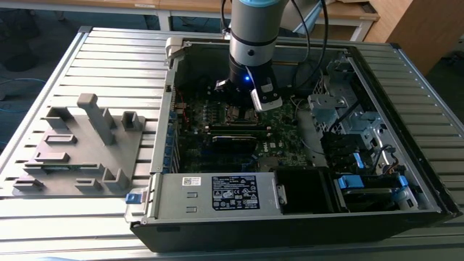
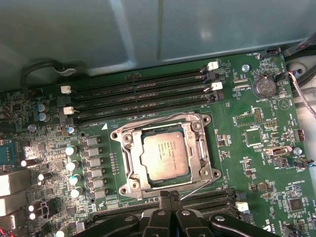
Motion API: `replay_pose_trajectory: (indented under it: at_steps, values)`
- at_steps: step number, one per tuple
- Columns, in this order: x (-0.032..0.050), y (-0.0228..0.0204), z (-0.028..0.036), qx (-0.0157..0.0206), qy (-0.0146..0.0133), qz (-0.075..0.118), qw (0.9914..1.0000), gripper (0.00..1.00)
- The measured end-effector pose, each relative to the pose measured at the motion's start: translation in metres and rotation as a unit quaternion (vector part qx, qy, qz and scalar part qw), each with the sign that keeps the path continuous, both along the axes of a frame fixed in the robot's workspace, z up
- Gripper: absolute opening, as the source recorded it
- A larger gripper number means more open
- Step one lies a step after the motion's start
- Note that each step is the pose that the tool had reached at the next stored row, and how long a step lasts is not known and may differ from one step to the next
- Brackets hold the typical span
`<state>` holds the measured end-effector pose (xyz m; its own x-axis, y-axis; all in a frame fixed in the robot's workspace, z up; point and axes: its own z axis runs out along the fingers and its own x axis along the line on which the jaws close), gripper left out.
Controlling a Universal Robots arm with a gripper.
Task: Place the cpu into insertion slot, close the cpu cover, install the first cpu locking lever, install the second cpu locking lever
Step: 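Install the second cpu locking lever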
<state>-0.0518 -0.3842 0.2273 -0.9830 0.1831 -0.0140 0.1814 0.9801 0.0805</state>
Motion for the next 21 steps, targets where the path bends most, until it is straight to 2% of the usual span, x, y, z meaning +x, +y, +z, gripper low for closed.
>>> replay_pose_trajectory:
  at_steps: [21]
  values:
    - [0.0000,0.0000,-0.0023,-0.0002,0.0001,0.000,1.00000,0.11]
